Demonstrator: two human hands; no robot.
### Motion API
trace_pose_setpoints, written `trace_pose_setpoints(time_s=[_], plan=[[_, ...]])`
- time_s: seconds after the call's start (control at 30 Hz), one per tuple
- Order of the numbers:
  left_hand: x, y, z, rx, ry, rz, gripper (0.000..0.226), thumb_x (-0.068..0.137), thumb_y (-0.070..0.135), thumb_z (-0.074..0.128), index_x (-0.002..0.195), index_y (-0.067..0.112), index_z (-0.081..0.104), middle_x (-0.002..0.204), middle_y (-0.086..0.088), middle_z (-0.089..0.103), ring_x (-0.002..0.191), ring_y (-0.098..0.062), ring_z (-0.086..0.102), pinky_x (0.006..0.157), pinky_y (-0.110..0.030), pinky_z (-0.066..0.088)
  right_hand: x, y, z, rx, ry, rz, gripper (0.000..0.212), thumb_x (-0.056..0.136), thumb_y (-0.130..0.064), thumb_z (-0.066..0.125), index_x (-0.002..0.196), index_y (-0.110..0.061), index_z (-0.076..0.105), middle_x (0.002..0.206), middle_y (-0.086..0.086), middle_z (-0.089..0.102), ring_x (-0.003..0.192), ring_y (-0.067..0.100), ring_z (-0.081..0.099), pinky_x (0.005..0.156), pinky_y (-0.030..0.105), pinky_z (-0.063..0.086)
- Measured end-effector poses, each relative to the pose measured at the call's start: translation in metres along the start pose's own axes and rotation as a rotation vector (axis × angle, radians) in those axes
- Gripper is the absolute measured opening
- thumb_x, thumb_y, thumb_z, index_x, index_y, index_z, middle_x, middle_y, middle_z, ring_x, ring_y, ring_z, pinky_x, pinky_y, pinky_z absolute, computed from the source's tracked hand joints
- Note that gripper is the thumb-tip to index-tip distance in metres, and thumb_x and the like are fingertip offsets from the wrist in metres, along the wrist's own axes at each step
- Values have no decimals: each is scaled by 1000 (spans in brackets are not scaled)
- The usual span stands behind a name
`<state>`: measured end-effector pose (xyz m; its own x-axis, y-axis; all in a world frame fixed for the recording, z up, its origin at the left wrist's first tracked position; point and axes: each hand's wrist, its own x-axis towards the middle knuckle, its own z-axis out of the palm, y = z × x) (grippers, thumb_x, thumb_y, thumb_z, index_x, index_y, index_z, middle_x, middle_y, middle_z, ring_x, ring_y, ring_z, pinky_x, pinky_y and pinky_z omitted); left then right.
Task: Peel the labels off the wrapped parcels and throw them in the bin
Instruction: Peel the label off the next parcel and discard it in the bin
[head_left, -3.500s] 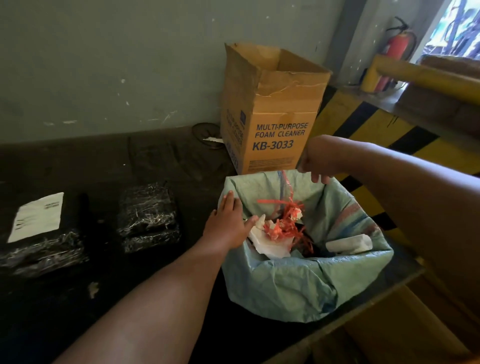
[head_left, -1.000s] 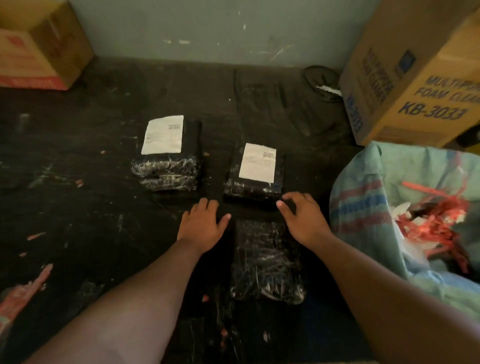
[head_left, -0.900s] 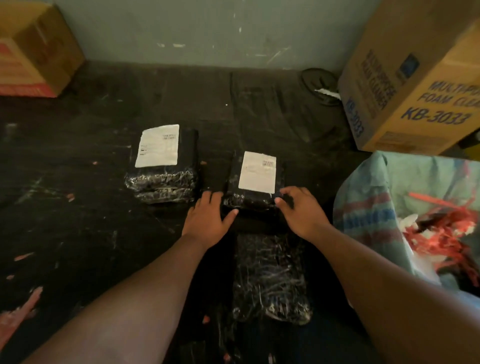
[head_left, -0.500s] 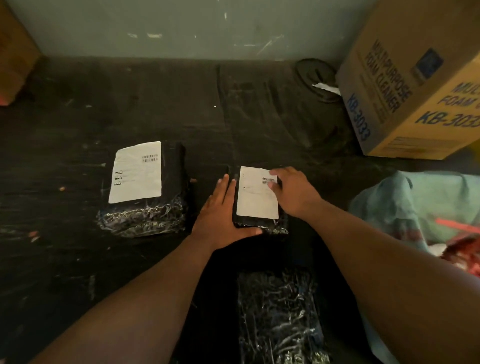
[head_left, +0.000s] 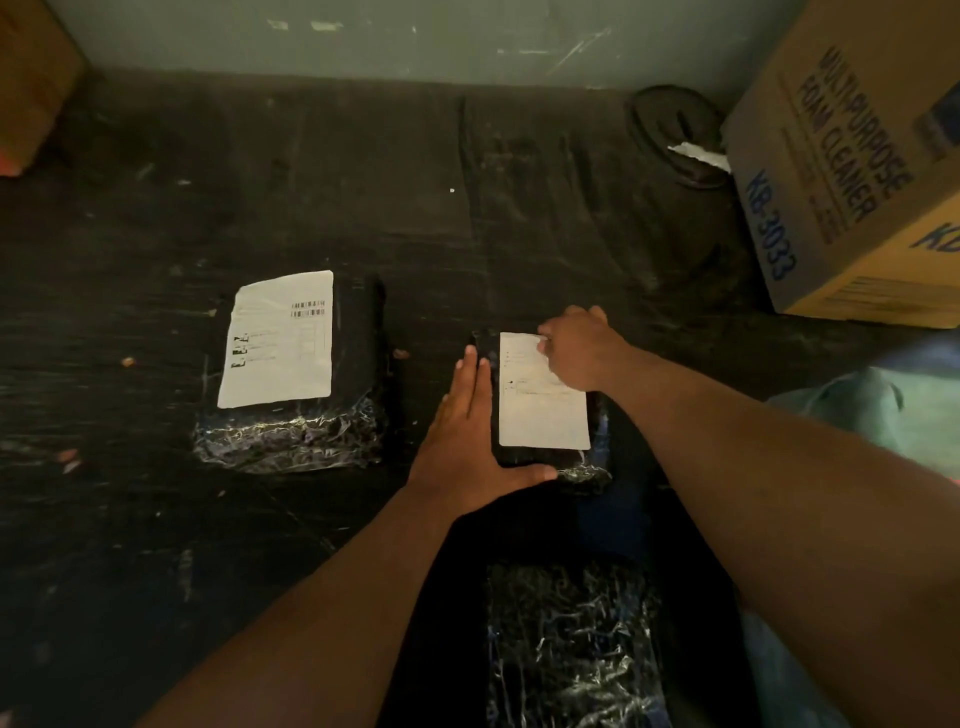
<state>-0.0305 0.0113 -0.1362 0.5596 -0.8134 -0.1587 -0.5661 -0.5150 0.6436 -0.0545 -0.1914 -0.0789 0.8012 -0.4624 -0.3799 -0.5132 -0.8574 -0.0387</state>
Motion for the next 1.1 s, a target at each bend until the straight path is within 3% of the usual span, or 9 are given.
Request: trace_pose_setpoints(time_s=[0.1,0.23,0.33,0.4,0.5,0.57,0.73,1.0,1.1], plan=[[2,-4,5,-26,-10,-22,147,64,79,76,161,16,-14,165,10,-33,152,-7,-24,128,-43,6,0,0,-1,20,90,-2,35,101,-31,45,128,-15,60,127,5,58,121,25,47,109,38,27],[2,-6,7,-19,-9,-23,147,64,80,75,161,17,-16,164,12,-34,152,-6,-26,127,-39,1,3,2,-5,270,119,89,26,92,-31,64,114,-19,68,113,3,65,108,22,57,102,38,44],[2,-4,5,-6,-21,-22,147,65,81,74,161,18,-18,162,13,-37,151,-6,-28,124,-37,-4,5,2,-3,369,123,150,15,85,-29,72,96,-24,63,98,0,62,101,21,59,93,38,51],[2,-3,5,-5,-23,-30,148,64,80,75,161,18,-18,162,14,-38,151,-6,-28,124,-37,-3,5,3,-1,378,123,160,18,86,-30,71,100,-24,62,101,0,62,102,21,59,93,39,52],[2,-1,4,-3,-31,-41,149,64,79,77,161,19,-18,161,15,-38,151,-6,-28,124,-38,-1,5,6,0,397,125,158,35,90,-32,64,124,-26,59,127,4,59,114,23,57,96,40,51],[2,0,3,-1,-37,-45,149,64,78,78,161,19,-18,161,15,-38,150,-6,-28,125,-39,1,7,7,-1,371,108,126,36,94,-31,60,129,-23,60,131,4,59,114,21,58,96,32,48],[2,0,2,6,-41,-47,149,64,78,77,161,18,-18,162,14,-38,151,-7,-27,127,-39,2,12,-2,1,426,96,108,21,95,-26,60,111,-19,72,108,4,70,88,15,63,76,24,46],[3,-1,4,9,-30,-37,149,64,77,78,162,16,-15,162,14,-38,152,-6,-25,124,-33,3,13,-2,1,538,117,139,4,90,-21,66,90,-25,67,94,0,67,77,10,60,67,20,48],[2,-2,4,4,-36,-40,148,63,77,78,161,19,-16,160,17,-40,152,-6,-23,120,-31,3,15,-2,0,582,99,134,6,91,-20,65,94,-24,68,101,1,68,83,10,60,74,23,50]])
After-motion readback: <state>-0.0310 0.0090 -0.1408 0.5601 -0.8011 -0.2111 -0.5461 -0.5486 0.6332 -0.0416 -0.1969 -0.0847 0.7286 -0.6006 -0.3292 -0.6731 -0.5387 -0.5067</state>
